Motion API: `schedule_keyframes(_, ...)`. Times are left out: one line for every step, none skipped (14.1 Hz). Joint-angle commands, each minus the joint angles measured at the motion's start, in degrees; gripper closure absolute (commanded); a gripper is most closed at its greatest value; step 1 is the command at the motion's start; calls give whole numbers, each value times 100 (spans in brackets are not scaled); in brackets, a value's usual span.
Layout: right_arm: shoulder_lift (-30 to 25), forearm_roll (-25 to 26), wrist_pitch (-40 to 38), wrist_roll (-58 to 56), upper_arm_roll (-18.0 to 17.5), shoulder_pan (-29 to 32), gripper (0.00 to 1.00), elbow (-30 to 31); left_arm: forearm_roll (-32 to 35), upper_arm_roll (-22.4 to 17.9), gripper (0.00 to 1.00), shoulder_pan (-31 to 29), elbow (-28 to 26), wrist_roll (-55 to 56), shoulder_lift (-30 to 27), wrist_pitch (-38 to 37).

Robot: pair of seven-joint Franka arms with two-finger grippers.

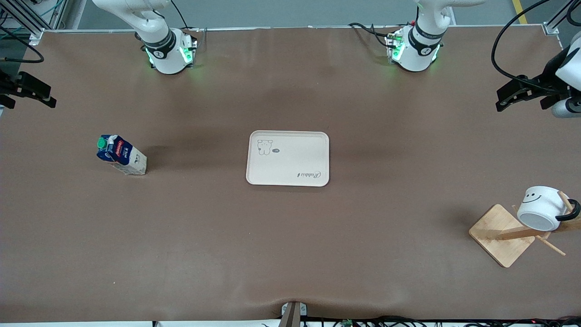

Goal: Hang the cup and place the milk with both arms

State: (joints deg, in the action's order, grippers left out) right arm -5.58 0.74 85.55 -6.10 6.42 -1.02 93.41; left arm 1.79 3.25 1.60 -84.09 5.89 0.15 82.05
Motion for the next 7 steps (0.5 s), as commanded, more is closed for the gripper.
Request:
schedule_keyframes(-57, 49, -38, 47, -18, 14, 0, -7, -56, -35, 0, 34, 24, 17, -76, -23)
schedule_keyframes(-48, 49, -29, 47, -18, 15, 0, -7, -56, -35, 0, 42, 24, 17, -76, -23)
schedule_keyframes(-48, 49, -38, 56, -18, 23, 0, -7, -56, -35, 0, 42, 24, 17, -76, -23)
schedule_keyframes(-48, 41, -47, 56, -18, 15, 0, -7, -64, 0, 0, 42, 24, 17, -85, -23)
schedule_keyframes(-48, 40, -47, 65, -18, 15, 0, -7, -64, 26, 0, 42, 24, 17, -85, -23)
schedule_keyframes(-48, 40, -73, 65, -18, 15, 0, -7, -64, 27, 0, 42, 24, 17, -85, -23)
schedule_keyframes(-48, 40, -82, 65, -18, 15, 0, -7, -64, 35, 0, 42, 24, 17, -85, -32)
